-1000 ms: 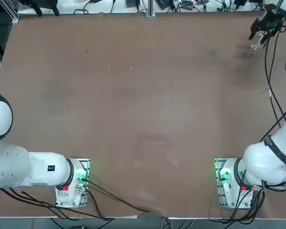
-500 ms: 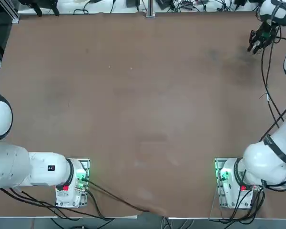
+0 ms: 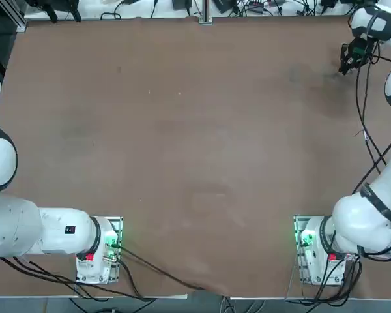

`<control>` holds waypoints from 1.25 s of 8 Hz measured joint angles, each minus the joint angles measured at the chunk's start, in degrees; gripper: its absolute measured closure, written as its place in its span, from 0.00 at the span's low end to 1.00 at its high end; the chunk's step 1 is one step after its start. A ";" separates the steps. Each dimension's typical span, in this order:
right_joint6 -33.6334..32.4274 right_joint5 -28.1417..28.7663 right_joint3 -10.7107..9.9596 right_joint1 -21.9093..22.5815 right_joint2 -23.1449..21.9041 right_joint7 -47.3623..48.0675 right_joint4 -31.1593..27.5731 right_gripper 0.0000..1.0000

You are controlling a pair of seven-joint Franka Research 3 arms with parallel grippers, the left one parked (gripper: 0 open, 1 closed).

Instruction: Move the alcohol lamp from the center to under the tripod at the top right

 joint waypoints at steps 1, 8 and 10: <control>1.80 0.00 -0.02 -0.27 0.80 0.49 0.01 0.92; 10.76 0.01 -0.76 -1.77 4.85 4.44 2.71 0.96; 12.64 0.01 -0.78 -2.59 7.35 5.01 5.85 0.96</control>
